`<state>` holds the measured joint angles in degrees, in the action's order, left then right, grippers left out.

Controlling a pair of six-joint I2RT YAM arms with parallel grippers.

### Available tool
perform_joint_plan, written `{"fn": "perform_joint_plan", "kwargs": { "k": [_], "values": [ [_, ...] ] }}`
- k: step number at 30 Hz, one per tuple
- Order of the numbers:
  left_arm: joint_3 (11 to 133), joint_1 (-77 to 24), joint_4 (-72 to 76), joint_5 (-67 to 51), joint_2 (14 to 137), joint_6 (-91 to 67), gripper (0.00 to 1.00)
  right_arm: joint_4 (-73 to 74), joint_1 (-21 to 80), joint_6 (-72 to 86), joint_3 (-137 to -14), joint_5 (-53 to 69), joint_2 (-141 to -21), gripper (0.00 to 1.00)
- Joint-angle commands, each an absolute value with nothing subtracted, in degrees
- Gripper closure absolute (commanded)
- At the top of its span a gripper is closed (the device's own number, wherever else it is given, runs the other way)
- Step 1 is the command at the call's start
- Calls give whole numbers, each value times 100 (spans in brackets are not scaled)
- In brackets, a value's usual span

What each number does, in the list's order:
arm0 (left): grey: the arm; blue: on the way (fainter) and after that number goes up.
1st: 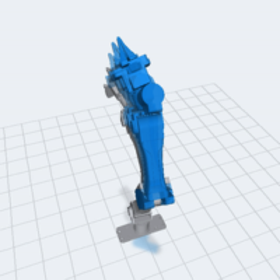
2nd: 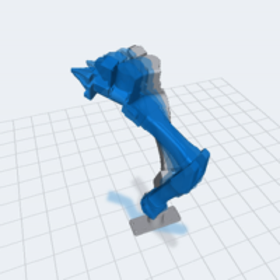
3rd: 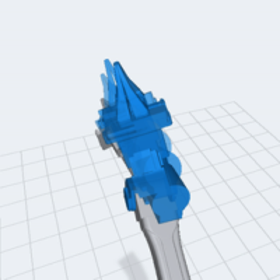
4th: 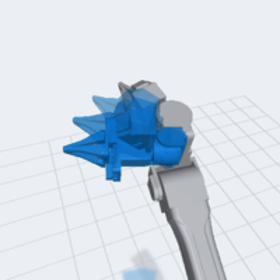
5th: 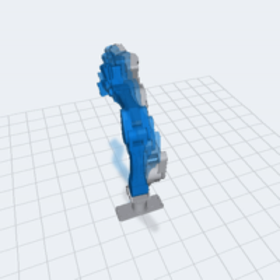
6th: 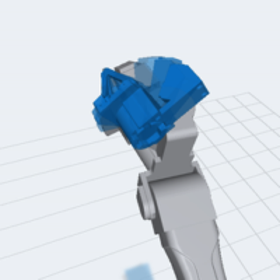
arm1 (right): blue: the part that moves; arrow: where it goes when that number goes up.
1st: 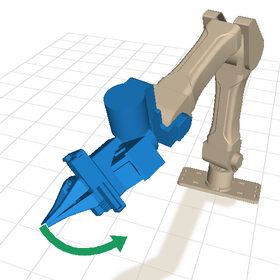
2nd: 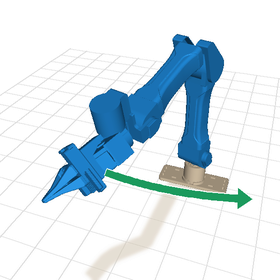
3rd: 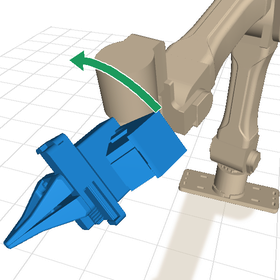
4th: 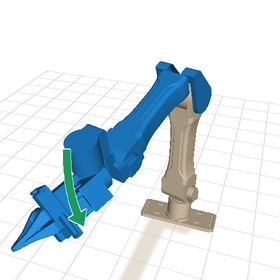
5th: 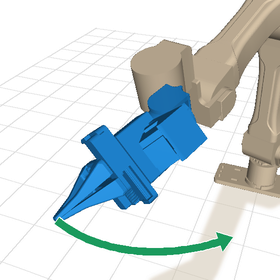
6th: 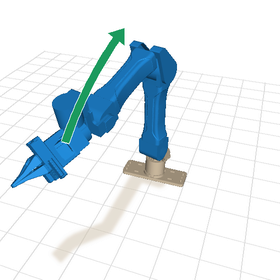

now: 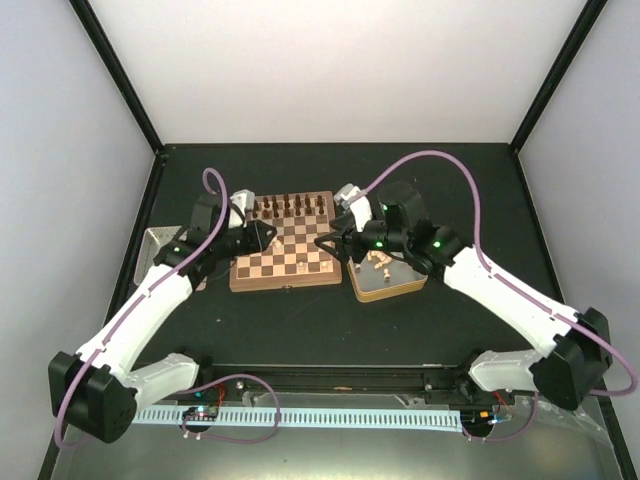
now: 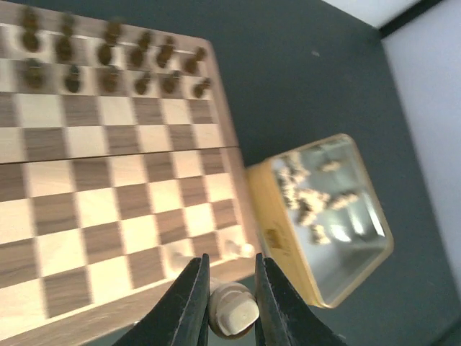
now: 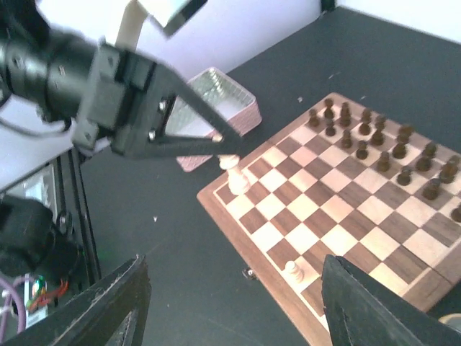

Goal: Set up the chess pieces on the board
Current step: Place the chess piece on the chessboard.

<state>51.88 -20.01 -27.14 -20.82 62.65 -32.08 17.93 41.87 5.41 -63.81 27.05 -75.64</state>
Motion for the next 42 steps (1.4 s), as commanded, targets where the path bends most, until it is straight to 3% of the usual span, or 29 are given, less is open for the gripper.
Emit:
{"fn": "perform_joint_plan", "kwargs": {
  "k": [1,9,21,24,28,31,35,42],
  "values": [
    [4699,-2212,-2573,-328,6119,-3075,98,1366,4185,1374,-6116,1735,-7086,33],
    [4073,-2908,-1689,652,6679,-3081,98,1245,4191,1941,-5683,991,-6756,34],
    [3276,-3279,-444,962,7211,-3058,96,1317,4185,1960,-5676,864,-6804,33],
    [3215,-3317,-464,1039,7145,-3049,82,1342,4191,1943,-5699,848,-6837,33],
    [3370,-3318,-891,1074,6941,-3160,48,1376,4188,1973,-5759,886,-6844,33],
    [3753,-3286,-1533,1072,6715,-3215,31,1398,4185,2001,-5766,888,-6808,33],
    [4281,-3194,-2337,1100,6514,-3261,22,1400,4189,2052,-5735,867,-6754,33],
    [4837,-2881,-3507,625,6578,-3285,21,1541,4188,2319,-5698,331,-6607,33]
  ]
}}
